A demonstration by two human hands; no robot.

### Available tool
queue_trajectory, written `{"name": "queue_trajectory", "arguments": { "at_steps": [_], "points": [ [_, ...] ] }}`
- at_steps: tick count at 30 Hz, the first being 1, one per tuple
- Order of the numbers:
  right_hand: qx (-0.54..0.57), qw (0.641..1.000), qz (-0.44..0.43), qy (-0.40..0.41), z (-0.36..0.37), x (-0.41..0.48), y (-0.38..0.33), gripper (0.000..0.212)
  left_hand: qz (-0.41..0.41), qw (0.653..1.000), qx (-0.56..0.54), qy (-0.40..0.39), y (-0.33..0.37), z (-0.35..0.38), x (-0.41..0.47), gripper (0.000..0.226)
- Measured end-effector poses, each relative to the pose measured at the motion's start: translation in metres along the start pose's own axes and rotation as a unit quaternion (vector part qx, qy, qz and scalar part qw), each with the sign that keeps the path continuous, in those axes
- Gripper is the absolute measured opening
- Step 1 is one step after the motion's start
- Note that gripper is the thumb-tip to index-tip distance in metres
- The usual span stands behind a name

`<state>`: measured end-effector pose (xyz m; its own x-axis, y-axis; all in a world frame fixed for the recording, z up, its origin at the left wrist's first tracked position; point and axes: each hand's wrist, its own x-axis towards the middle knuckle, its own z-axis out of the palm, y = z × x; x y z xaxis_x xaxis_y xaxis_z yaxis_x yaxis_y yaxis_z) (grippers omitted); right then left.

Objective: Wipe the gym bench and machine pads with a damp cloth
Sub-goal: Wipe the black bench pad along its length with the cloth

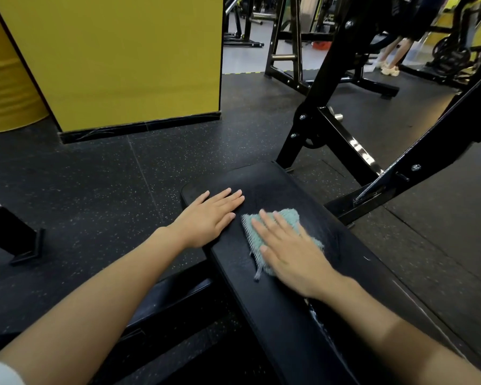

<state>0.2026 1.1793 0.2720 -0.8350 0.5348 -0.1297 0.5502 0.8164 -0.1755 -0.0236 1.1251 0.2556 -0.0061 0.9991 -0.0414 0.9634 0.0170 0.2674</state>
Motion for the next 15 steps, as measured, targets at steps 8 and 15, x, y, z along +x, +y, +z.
{"name": "queue_trajectory", "arguments": {
  "at_steps": [8,15],
  "points": [
    [0.022,0.998,-0.061,-0.011,0.005,-0.031,-0.015,0.066,-0.006,1.0,0.025,-0.008,0.003,0.001,-0.002,0.064],
    [0.003,0.998,0.064,-0.007,-0.01,-0.008,0.028,0.052,-0.019,0.999,0.027,-0.019,0.01,-0.001,-0.005,0.053]
  ]
}}
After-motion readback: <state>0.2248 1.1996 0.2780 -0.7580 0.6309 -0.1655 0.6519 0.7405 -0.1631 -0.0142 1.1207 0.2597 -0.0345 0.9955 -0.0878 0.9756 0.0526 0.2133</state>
